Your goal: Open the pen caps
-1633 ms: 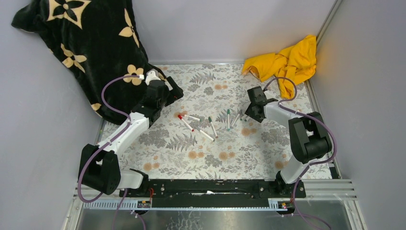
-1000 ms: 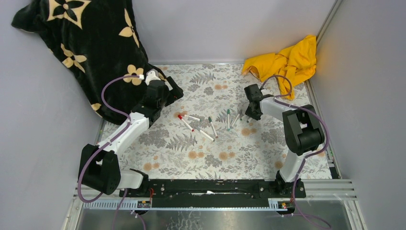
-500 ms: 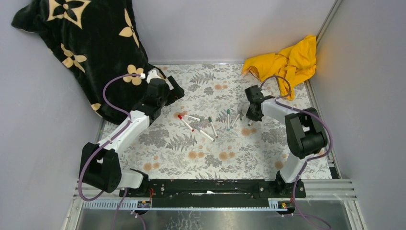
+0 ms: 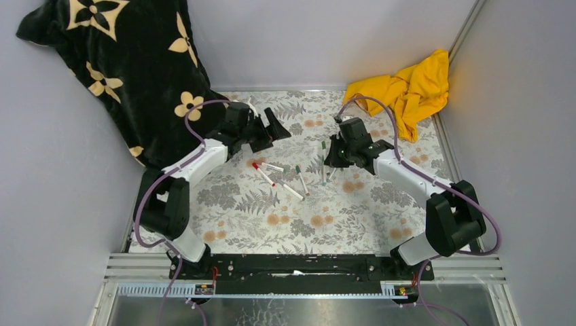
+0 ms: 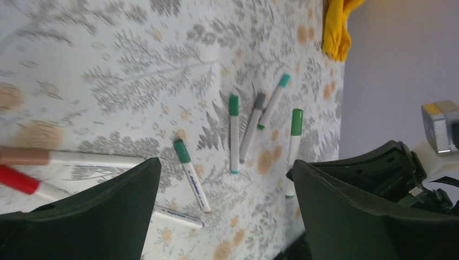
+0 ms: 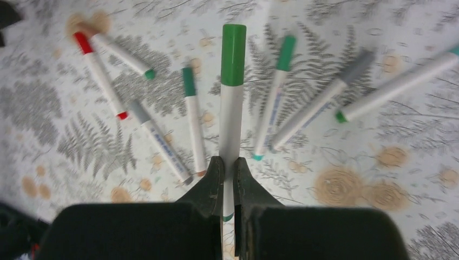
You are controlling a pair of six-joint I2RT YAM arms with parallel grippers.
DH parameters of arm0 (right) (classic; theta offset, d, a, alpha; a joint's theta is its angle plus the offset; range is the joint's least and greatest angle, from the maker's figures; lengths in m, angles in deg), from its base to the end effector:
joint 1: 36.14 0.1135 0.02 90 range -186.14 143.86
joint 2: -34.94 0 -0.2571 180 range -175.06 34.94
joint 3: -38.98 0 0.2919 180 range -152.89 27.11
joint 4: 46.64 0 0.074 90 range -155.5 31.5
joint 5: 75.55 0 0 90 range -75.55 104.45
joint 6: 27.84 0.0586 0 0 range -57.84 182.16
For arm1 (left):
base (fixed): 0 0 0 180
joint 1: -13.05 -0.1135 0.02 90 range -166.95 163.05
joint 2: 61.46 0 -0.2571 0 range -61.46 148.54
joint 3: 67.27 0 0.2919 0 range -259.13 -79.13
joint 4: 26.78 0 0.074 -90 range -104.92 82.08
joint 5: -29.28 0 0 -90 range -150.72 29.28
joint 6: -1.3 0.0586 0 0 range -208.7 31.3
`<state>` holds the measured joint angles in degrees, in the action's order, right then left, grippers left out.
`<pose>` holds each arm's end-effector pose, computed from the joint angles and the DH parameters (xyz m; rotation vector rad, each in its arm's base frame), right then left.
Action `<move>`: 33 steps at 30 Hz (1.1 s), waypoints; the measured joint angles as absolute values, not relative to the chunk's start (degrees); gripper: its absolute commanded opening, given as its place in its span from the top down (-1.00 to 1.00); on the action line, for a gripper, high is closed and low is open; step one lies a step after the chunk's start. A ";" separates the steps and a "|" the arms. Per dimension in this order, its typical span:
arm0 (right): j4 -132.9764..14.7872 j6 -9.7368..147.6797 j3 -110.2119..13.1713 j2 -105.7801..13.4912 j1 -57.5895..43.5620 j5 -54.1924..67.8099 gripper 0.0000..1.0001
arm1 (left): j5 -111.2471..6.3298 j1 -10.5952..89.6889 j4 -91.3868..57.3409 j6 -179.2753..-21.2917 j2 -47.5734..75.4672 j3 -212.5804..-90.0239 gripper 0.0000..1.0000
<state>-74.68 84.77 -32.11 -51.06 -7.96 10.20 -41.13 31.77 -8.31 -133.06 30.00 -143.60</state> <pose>0.3339 0.1838 0.2046 -0.1539 2.3736 0.5237 0.3876 -0.1521 0.2228 -0.3007 2.2743 -0.9768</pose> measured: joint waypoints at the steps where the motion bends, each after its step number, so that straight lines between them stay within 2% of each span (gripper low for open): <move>1: -74.49 84.55 -32.11 -51.06 -7.87 9.94 1.00 | -38.83 31.77 -8.88 -133.91 31.18 -143.45 -0.97; 7: -71.25 82.21 -32.11 -51.06 -5.81 3.84 1.00 | -30.98 32.07 -12.90 -138.20 33.94 -141.96 -0.97; 18: -67.67 81.93 -34.32 -54.38 -0.90 1.37 1.00 | -27.84 35.07 -18.65 -142.22 37.10 -141.90 -0.94; 23: -66.73 82.04 -35.15 -55.61 -0.46 1.37 1.00 | -27.64 35.70 -19.06 -143.16 38.35 -141.90 -0.76; 26: -66.58 82.08 -35.82 -56.17 -0.39 1.37 1.00 | -27.60 35.86 -19.94 -143.73 38.35 -141.90 -0.57; 33: -65.81 82.34 -36.70 -57.03 0.31 1.35 1.00 | -27.55 35.88 -21.77 -144.93 39.05 -141.90 -0.43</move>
<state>-65.81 82.34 -36.70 -57.03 0.31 1.35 -27.55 35.88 -21.77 -144.93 39.05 -141.90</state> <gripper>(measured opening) 0.042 0.737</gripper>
